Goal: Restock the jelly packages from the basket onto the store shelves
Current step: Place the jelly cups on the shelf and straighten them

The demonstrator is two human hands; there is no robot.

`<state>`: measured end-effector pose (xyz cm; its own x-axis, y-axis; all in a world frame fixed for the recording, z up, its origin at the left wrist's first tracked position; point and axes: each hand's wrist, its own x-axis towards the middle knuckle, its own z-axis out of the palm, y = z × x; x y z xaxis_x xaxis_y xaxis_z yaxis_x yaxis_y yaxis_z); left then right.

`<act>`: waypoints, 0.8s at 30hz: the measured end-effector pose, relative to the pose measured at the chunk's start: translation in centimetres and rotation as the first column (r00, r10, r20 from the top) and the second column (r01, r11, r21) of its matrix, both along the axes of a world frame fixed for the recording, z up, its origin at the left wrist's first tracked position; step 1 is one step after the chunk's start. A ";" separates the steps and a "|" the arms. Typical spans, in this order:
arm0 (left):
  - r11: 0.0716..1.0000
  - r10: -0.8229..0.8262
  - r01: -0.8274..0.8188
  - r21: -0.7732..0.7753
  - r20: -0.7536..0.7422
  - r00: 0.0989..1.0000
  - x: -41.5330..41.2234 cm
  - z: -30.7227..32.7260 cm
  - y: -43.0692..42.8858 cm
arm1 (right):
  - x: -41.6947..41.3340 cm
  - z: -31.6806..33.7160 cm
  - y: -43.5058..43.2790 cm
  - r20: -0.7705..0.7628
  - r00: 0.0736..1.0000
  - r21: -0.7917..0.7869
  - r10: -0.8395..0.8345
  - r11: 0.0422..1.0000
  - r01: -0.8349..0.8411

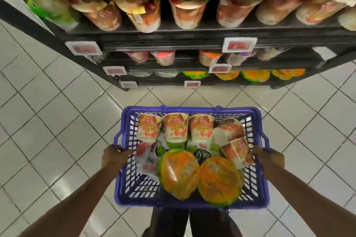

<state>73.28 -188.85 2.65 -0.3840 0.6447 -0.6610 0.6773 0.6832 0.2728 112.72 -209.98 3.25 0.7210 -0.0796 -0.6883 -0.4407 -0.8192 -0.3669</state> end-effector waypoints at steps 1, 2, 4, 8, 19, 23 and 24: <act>1.000 0.006 -0.006 -0.001 0.001 1.000 0.0 -1.7 0.2 | 0.1 -1.6 0.4 0.019 1.000 -0.005 0.008 1.000 -0.008; 1.000 0.004 -0.004 -0.001 0.005 1.000 0.1 -3.3 0.4 | 0.2 -3.0 0.7 0.031 0.999 -0.015 0.029 0.999 -0.028; 1.000 -0.003 0.003 0.006 0.004 1.000 0.4 -6.2 1.1 | 0.6 -5.8 1.5 0.026 0.997 -0.037 0.074 0.997 -0.073; 1.000 -0.009 0.009 0.017 -0.011 1.000 0.8 -10.6 2.2 | 1.5 -10.1 3.1 0.010 0.994 -0.068 0.113 0.991 -0.112; 0.993 -0.121 0.119 -0.026 -0.066 0.991 1.0 -15.0 1.6 | 2.1 -13.1 3.5 -0.004 0.960 -0.138 0.280 0.951 -0.277; 0.985 -0.112 0.106 -0.137 -0.040 0.993 2.0 -13.1 3.0 | 1.3 -10.9 5.0 0.032 0.944 -0.203 0.327 0.927 -0.314; 0.986 -0.155 0.150 -0.077 -0.065 0.986 2.5 -12.6 3.2 | 0.9 -10.4 5.6 0.105 0.908 -0.289 0.405 0.886 -0.362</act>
<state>75.76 -185.62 -9.90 -0.3323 0.6513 -0.6822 0.7909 0.5865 0.1747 113.61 -204.37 -7.11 0.8285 0.0669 -0.5560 -0.0268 -0.9870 -0.1586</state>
